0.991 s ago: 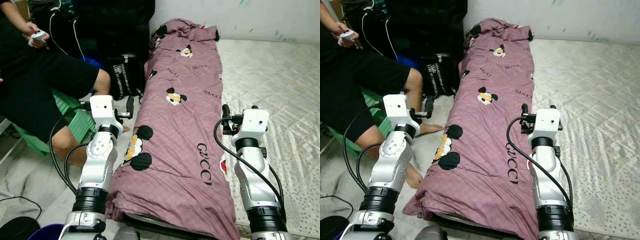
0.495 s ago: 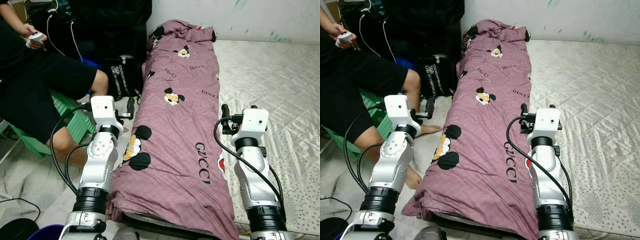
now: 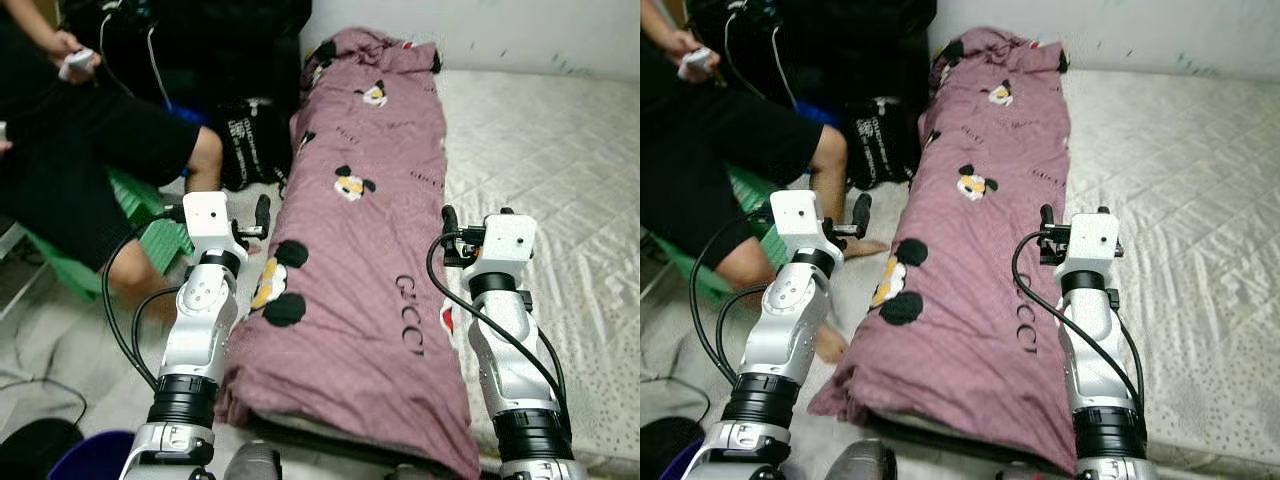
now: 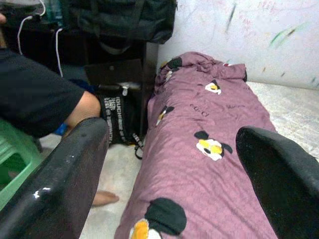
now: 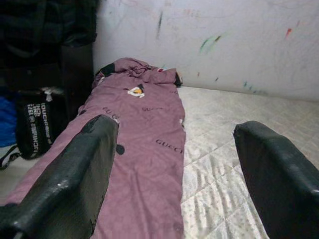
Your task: Clean up the room
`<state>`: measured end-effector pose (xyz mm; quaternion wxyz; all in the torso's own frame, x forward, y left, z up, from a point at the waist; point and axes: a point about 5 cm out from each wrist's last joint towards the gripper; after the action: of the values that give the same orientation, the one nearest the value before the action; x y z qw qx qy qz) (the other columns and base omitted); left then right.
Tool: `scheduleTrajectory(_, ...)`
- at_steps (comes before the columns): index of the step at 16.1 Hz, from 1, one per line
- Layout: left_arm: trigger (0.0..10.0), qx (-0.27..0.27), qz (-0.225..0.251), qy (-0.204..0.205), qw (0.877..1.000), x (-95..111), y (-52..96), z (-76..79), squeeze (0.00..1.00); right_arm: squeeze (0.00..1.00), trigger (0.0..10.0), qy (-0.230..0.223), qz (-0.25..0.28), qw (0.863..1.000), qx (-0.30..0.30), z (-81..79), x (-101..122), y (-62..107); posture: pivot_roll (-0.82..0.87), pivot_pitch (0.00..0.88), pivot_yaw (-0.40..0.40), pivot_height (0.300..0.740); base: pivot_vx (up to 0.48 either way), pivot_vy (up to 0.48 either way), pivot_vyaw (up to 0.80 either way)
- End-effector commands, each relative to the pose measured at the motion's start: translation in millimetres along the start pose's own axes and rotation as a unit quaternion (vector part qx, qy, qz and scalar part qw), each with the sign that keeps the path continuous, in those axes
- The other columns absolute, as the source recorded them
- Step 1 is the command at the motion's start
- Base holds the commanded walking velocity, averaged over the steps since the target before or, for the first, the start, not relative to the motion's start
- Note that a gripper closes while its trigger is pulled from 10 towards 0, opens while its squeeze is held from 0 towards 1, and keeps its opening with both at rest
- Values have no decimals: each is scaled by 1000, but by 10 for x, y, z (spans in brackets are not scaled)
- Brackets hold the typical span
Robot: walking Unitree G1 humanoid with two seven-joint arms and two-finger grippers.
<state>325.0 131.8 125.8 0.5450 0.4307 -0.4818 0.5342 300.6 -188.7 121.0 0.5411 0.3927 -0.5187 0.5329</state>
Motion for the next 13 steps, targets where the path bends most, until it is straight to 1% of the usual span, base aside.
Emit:
scheduleTrajectory(1,10000,5,-4,0,1000,-7,-2,-27,0,0,10000,-3,-12,1000,2,-15,-42,-1,-71,0,55,740,-307,0,0)
scheduleTrajectory(5,10000,5,-5,1,1000,-8,-4,-25,0,0,10000,-2,-11,1000,2,-15,-41,-6,-71,0,55,740,-293,0,0)
scheduleTrajectory(6,10000,4,-5,2,1000,-9,-4,-24,0,0,10000,-2,-12,1000,2,-16,-41,-6,-71,0,55,740,0,0,0)
scheduleTrajectory(7,10000,3,-2,3,1000,-2,-2,-20,0,0,10000,-1,-12,1000,3,-18,-42,-6,-71,0,55,740,-319,0,0)
scheduleTrajectory(13,10000,2,2,13,1000,-1,8,-20,0,0,10000,2,-11,1000,7,-23,-50,-12,-70,0,50,740,0,0,0)
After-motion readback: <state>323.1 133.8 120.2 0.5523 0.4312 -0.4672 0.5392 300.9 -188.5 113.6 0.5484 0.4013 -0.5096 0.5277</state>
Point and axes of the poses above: a point about 5 cm out from each wrist's last joint towards the gripper, its own y axis pointing back from the gripper into the wrist, its own x axis along the axis of the wrist's last joint, z = x × y, and after that the axes turned 3 degrees about y, right-handed
